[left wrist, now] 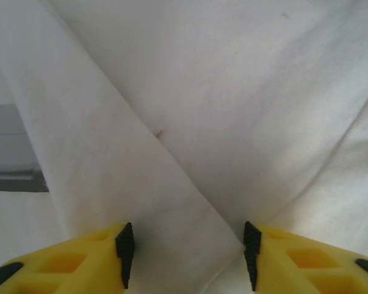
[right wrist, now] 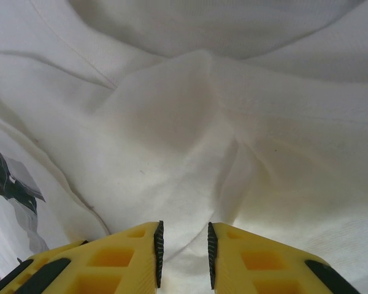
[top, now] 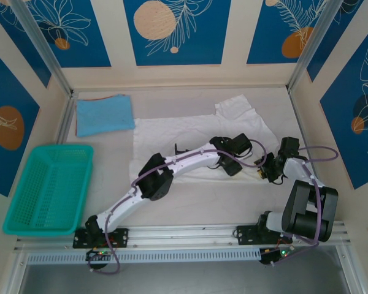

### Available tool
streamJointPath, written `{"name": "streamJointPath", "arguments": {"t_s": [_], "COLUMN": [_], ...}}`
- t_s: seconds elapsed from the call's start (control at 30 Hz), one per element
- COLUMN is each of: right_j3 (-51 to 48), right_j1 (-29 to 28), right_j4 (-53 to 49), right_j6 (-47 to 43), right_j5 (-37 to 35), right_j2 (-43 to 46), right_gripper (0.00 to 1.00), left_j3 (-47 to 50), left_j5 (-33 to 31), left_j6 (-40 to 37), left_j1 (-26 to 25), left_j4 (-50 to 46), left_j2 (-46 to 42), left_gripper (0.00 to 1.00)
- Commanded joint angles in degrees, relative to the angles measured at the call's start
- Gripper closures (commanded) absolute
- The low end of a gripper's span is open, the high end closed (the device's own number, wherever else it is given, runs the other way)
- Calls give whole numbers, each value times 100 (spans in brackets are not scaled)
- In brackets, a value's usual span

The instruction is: Fold and stack the t-shirts

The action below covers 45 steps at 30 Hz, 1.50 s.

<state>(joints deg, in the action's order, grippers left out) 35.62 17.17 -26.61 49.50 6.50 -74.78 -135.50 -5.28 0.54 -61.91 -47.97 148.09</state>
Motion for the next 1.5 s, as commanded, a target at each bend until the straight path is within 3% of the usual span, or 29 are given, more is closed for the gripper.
{"name": "streamJointPath", "arguments": {"t_s": [0.0,0.17,0.43,0.6,1.1,1.27,1.37,1.4,1.47], "right_j3": [-98,-116,-125,-168,-221,-231,-237,-233,-206], "right_j1": [32,32,40,124,282,333,359,370,375], "right_j4": [6,-2,-83,-89,-118,-143,-147,-156,-195], "right_j6": [18,11,34,52,146,148,148,142,124], "right_j5": [168,143,-79,-105,-227,-237,-237,-233,-246], "right_j2": [25,15,-88,-179,-352,-359,-370,-361,-344], "right_gripper": [71,71,71,72,72,72,72,72,71], "left_j3": [-270,-275,-235,-100,869,1028,1053,1060,1086], "left_j5": [-114,-188,-403,-404,-182,-96,-95,-194,-288], "left_j6": [-89,-54,54,198,1185,1729,2134,2312,2630], "left_j1": [-40,-38,-15,54,697,997,1220,1295,1469], "left_j4": [-174,-152,-144,-11,546,590,500,427,254], "left_j2": [127,142,29,-101,-644,-694,-707,-722,-782], "left_gripper": [56,72,75,83,87,84,73,60,56]}}
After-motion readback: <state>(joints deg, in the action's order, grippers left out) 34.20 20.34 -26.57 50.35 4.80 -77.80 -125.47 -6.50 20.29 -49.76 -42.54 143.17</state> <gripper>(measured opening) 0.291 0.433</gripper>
